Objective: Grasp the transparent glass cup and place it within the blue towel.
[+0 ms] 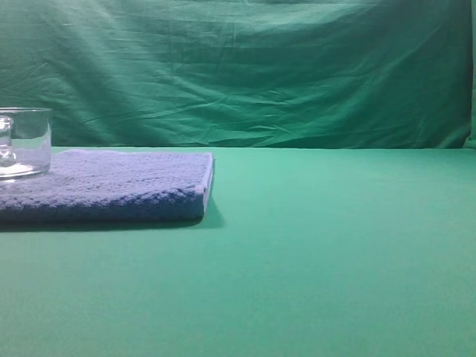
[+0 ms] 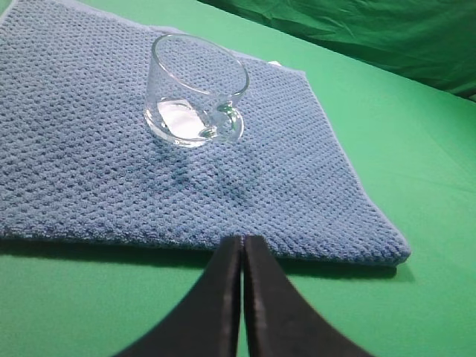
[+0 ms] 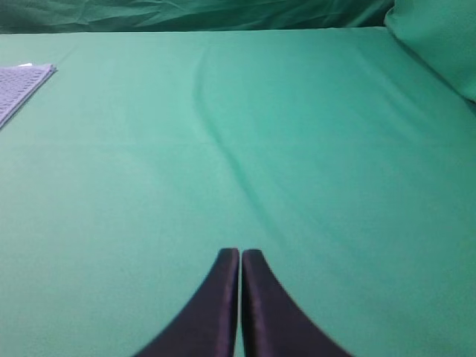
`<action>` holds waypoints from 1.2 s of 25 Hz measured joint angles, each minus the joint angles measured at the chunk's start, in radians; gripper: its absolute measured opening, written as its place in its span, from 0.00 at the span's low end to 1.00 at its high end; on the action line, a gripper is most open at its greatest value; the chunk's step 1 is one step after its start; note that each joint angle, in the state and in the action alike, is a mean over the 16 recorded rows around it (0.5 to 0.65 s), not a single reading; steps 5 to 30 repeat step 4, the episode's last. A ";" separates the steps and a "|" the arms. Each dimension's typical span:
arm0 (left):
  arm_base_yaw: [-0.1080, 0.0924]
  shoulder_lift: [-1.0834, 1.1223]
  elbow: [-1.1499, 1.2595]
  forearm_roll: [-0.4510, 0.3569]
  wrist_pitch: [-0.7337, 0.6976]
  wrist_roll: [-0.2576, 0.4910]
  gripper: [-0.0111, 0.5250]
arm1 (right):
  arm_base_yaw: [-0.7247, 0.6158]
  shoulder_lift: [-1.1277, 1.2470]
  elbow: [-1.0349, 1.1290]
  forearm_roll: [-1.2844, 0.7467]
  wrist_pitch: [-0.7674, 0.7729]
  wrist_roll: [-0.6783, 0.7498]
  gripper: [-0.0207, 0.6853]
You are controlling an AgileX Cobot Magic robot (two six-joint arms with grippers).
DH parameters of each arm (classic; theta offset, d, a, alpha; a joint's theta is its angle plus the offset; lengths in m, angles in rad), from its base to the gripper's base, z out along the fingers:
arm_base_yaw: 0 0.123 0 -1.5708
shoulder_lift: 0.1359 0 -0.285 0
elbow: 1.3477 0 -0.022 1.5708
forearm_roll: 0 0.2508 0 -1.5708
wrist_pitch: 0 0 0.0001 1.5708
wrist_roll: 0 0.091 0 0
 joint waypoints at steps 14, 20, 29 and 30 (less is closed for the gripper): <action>0.000 0.000 0.000 0.000 0.000 0.000 0.02 | 0.000 0.000 0.000 0.000 -0.001 -0.001 0.03; 0.000 0.000 0.000 0.000 0.000 0.000 0.02 | 0.000 0.000 0.000 0.000 -0.001 -0.001 0.03; 0.000 0.000 0.000 0.000 0.000 0.000 0.02 | 0.000 0.000 0.000 0.000 -0.001 -0.001 0.03; 0.000 0.000 0.000 0.000 0.000 0.000 0.02 | 0.000 0.000 0.000 0.000 -0.001 -0.001 0.03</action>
